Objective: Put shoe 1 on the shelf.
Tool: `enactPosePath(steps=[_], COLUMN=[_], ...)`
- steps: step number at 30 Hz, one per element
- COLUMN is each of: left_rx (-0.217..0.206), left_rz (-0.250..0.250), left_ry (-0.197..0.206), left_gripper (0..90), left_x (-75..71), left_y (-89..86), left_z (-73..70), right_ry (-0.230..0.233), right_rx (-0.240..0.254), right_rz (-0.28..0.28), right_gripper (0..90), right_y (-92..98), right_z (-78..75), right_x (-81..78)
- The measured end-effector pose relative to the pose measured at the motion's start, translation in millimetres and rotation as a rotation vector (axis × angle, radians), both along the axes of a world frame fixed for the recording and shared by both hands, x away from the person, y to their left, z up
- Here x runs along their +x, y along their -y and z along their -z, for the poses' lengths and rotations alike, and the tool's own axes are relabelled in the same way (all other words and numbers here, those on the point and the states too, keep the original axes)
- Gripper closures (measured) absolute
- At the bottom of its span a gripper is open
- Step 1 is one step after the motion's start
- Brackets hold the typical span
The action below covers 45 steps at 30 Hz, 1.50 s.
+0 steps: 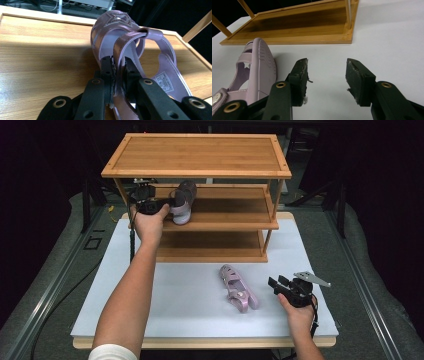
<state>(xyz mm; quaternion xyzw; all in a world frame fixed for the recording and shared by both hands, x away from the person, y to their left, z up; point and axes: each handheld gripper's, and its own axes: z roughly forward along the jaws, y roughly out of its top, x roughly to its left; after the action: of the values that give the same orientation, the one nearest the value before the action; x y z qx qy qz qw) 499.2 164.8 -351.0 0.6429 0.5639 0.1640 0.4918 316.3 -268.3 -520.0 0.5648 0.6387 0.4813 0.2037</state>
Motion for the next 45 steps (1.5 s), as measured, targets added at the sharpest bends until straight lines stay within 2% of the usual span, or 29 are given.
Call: enactPosePath(steps=[2, 4, 6, 8, 10, 15, 18, 21, 22, 24, 26, 30, 33, 36, 38, 40, 43, 45], left_rx=[0.016, 0.026, 0.012, -0.007, -0.006, -0.028, -0.023, -0.037, -0.021, -0.043, -0.027, -0.008, -0.003, 0.015, 0.034, 0.071, 0.075, 0.053], left_rz=[-0.008, 0.011, 0.007, 0.008, 0.016, 0.017, 0.013, 0.002, 0.013, 0.007, 0.013, 0.050, 0.075, 0.090, 0.131, 0.166, 0.192, 0.192], left_ry=[-0.002, -0.011, -0.015, -0.001, 0.016, 0.021, 0.022, 0.037, 0.044, 0.061, 0.070, 0.087, 0.130, 0.164, 0.166, 0.167, 0.186, 0.203], left_gripper=[80.6, 79.7, 78.7, 75.8, 73.0, 68.1, 66.6, 59.3, 57.4, 54.6, 52.2, 50.6, 51.0, 54.1, 55.4, 55.1, 55.3, 55.3], left_x=[2.0, 3.6, 4.6, 4.9, 4.4, 4.2, 1.7, -1.3, -2.9, -6.6, -10.1, -23.1, -38.1, -56.4, -67.3, -77.9, -94.7, -104.7], left_y=[2.5, 3.4, 4.3, 6.2, 6.8, 4.5, 2.8, 1.5, -0.8, -1.7, -3.2, -6.9, -10.8, -15.7, -18.1, -20.7, -27.4, -33.7], left_z=[0.4, -0.4, -0.1, 1.1, 1.6, 2.6, 1.2, 0.8, 0.6, -0.3, -2.9, -11.7, -16.1, -17.3, -13.9, -8.7, 0.8, 8.4], right_ry=[0.000, 0.001, -0.013, -0.016, -0.001, 0.002, 0.000, -0.004, -0.009, 0.003, 0.004, 0.008, 0.022, 0.034, 0.048, 0.076, 0.140, 0.158], right_rx=[0.000, -0.001, -0.006, -0.009, -0.001, -0.006, -0.006, -0.011, -0.013, -0.012, -0.022, -0.039, -0.055, -0.103, -0.134, -0.186, -0.249, -0.253], right_rz=[0.001, -0.001, -0.010, -0.012, -0.005, -0.009, -0.010, -0.010, -0.013, -0.011, -0.015, -0.028, -0.033, -0.050, -0.065, -0.095, -0.118, -0.140], right_gripper=[52.3, 52.3, 52.3, 52.4, 52.3, 52.3, 52.3, 52.3, 52.3, 52.3, 52.3, 52.4, 52.7, 52.9, 52.2, 50.6, 48.2, 53.0], right_y=[0.2, -0.1, 0.1, 0.1, -0.9, -2.6, -3.3, -3.7, -3.7, -4.6, -4.9, -7.4, -10.3, -15.1, -20.3, -27.2, -40.1, -47.1], right_z=[0.0, 0.1, -0.9, -0.8, 0.4, 0.0, 0.2, 0.1, -0.3, -0.1, -1.1, -2.1, -2.3, -4.6, -6.5, -10.2, -15.1, -17.9], right_x=[0.1, 0.1, -0.5, -0.2, 0.8, 0.7, 1.0, 1.0, 0.7, 0.9, 0.3, -0.1, -0.1, -2.7, -5.1, -8.6, -14.2, -17.5])
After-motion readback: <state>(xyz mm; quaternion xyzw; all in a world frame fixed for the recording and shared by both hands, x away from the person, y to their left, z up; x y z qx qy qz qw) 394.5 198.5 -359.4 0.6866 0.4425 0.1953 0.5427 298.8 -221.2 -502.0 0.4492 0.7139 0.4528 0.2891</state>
